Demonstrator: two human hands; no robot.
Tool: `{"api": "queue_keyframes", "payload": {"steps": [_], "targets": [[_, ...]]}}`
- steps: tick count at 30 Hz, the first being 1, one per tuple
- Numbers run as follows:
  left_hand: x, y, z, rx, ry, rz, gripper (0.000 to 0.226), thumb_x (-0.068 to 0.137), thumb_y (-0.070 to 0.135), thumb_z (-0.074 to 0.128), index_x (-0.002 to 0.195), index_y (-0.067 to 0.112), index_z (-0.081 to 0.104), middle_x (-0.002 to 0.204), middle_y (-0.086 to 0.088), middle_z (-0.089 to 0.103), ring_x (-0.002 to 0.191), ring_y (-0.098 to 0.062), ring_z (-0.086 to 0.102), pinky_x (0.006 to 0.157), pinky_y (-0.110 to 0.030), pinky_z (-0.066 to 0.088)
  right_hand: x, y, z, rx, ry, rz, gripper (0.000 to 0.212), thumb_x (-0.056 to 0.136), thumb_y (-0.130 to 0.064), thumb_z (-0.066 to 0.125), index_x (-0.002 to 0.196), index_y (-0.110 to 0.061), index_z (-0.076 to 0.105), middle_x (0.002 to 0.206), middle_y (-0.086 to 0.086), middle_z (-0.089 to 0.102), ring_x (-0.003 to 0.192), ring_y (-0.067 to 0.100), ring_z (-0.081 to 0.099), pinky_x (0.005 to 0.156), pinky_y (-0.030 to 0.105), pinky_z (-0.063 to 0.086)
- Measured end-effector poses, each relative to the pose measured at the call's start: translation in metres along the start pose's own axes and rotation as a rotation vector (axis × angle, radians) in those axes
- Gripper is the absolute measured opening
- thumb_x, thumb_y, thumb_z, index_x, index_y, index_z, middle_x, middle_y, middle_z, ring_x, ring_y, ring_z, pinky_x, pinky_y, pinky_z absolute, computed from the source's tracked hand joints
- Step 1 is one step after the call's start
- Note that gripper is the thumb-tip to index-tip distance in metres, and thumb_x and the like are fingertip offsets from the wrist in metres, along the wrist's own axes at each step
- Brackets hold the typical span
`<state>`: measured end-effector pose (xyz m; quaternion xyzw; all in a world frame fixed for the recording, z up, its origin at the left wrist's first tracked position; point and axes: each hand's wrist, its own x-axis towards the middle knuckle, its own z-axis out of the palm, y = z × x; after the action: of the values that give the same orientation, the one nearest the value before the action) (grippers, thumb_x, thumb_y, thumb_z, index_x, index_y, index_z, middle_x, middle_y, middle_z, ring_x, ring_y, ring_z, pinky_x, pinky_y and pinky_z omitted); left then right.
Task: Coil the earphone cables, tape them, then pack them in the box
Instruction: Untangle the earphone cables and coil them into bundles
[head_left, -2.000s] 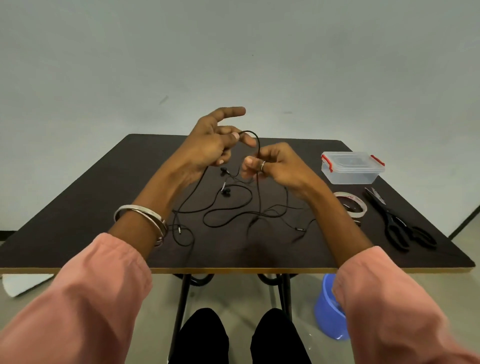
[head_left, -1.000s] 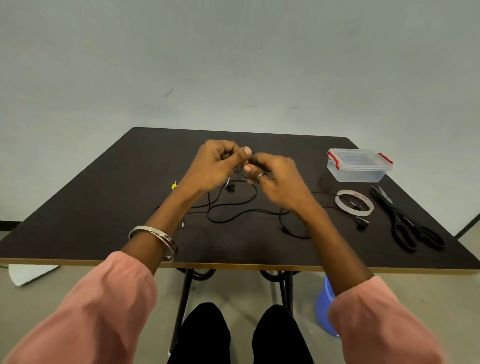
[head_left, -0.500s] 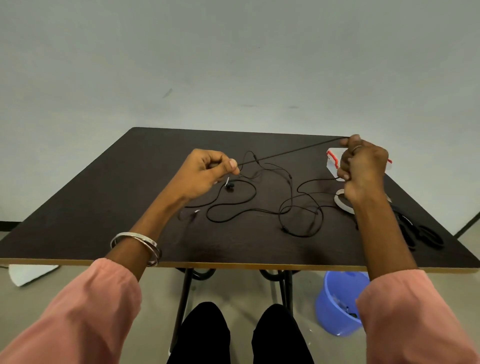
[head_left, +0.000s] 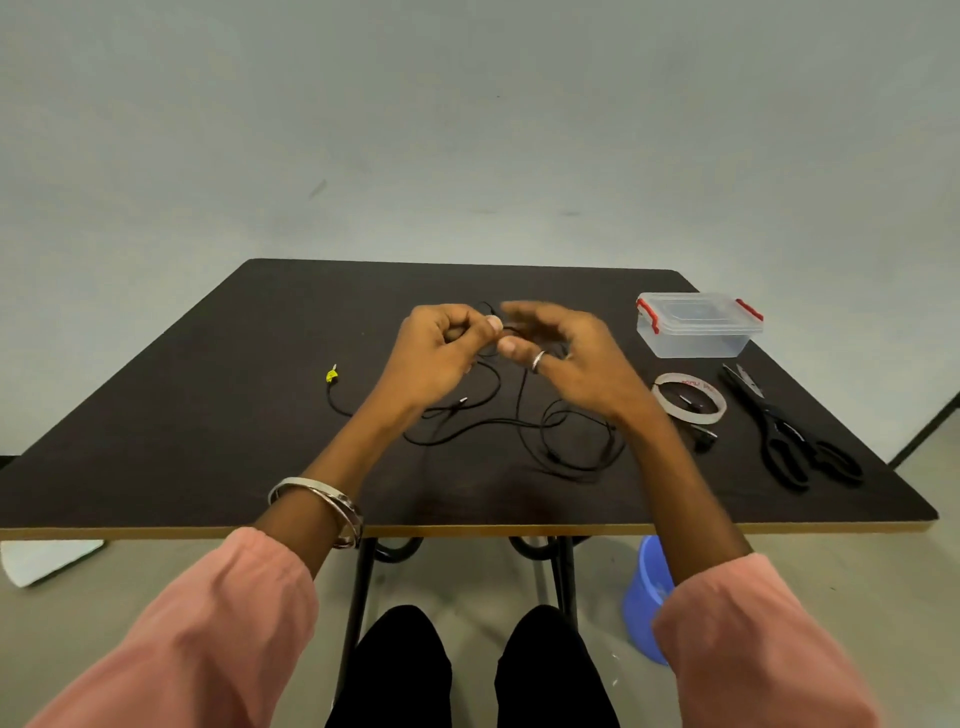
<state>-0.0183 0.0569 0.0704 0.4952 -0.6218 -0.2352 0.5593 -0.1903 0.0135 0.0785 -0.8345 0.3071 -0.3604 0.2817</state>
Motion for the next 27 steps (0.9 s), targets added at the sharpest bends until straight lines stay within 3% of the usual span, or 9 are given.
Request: {"api": "queue_keyframes", "payload": {"steps": [2,3,5,7,13,18,21,23,27], "targets": [[0.001,0.002,0.002,-0.006,-0.003,0.011,0.026,0.095,0.022,0.060,0.074,0.010,0.069,0.042,0.007,0.045,0.042,-0.009,0.037,0.048,-0.022,0.037,0.002,-0.004,0.003,0.057,0.008,-0.059,0.025,0.092,-0.019,0.061,0.115,-0.010,0.066,0.084,-0.001,0.071,0.075,0.004,0.066,0.071,0.024,0.055],[0.001,0.002,0.001,-0.003,-0.006,0.008,0.027,0.095,0.023,0.059,0.075,0.008,0.070,0.042,0.006,0.045,0.041,-0.009,0.037,0.048,-0.021,0.037,0.004,-0.003,0.003,0.067,0.051,-0.077,0.019,0.093,-0.016,0.059,0.108,-0.010,0.069,0.071,-0.002,0.066,0.062,0.005,0.061,0.060,0.022,0.050],[0.000,0.002,-0.002,-0.003,-0.034,-0.013,0.028,0.095,0.024,0.059,0.079,0.004,0.072,0.043,0.003,0.045,0.041,-0.008,0.038,0.049,-0.019,0.037,0.005,-0.001,0.000,0.052,0.155,-0.090,0.017,0.095,-0.017,0.057,0.099,-0.008,0.072,0.060,-0.002,0.058,0.053,0.005,0.050,0.051,0.022,0.041],[-0.003,0.001,-0.005,-0.015,-0.079,-0.042,0.029,0.096,0.023,0.057,0.080,0.004,0.072,0.044,0.002,0.043,0.041,-0.005,0.037,0.048,-0.015,0.036,0.006,0.004,-0.006,0.084,0.248,-0.044,0.018,0.095,-0.018,0.057,0.093,-0.008,0.071,0.057,-0.001,0.053,0.051,0.007,0.045,0.049,0.024,0.037],[-0.011,-0.002,-0.014,-0.039,-0.163,-0.172,0.032,0.099,0.026,0.050,0.086,0.006,0.072,0.048,-0.001,0.039,0.039,-0.004,0.030,0.041,-0.014,0.027,0.007,0.022,-0.015,0.282,0.567,0.300,0.024,0.098,-0.021,0.050,0.087,-0.011,0.069,0.055,-0.010,0.050,0.047,0.001,0.038,0.044,0.011,0.031],[-0.017,-0.005,-0.011,-0.178,-0.283,-0.373,0.033,0.101,0.024,0.046,0.090,0.005,0.071,0.051,0.002,0.039,0.043,-0.010,0.022,0.042,-0.023,0.015,0.008,0.046,-0.018,0.310,0.795,0.508,0.030,0.098,-0.029,0.050,0.075,-0.021,0.068,0.067,-0.005,0.057,0.060,0.010,0.046,0.056,0.030,0.038],[-0.018,-0.003,-0.005,-0.328,-0.277,-0.473,0.032,0.102,0.019,0.042,0.093,0.001,0.067,0.049,0.002,0.038,0.039,-0.007,0.022,0.038,-0.019,0.016,0.006,0.051,-0.013,-0.037,0.635,0.489,0.017,0.095,-0.019,0.051,0.093,-0.018,0.068,0.096,0.002,0.069,0.090,0.020,0.062,0.081,0.037,0.049],[-0.017,-0.002,-0.003,-0.463,-0.224,-0.530,0.030,0.103,0.016,0.041,0.093,0.000,0.064,0.050,0.002,0.039,0.036,-0.004,0.024,0.035,-0.016,0.017,0.001,0.048,-0.010,-0.330,0.443,0.352,0.029,0.092,-0.015,0.055,0.120,-0.019,0.061,0.119,0.002,0.064,0.116,0.024,0.054,0.100,0.045,0.040],[-0.015,0.000,-0.002,-0.667,-0.166,-0.592,0.027,0.103,0.017,0.040,0.095,0.002,0.061,0.053,0.003,0.040,0.037,-0.002,0.028,0.034,-0.014,0.022,-0.006,0.027,-0.006,-0.277,0.125,-0.046,0.062,0.086,-0.011,0.059,0.143,-0.026,0.040,0.144,-0.005,0.045,0.136,0.019,0.030,0.110,0.054,0.027]]}}
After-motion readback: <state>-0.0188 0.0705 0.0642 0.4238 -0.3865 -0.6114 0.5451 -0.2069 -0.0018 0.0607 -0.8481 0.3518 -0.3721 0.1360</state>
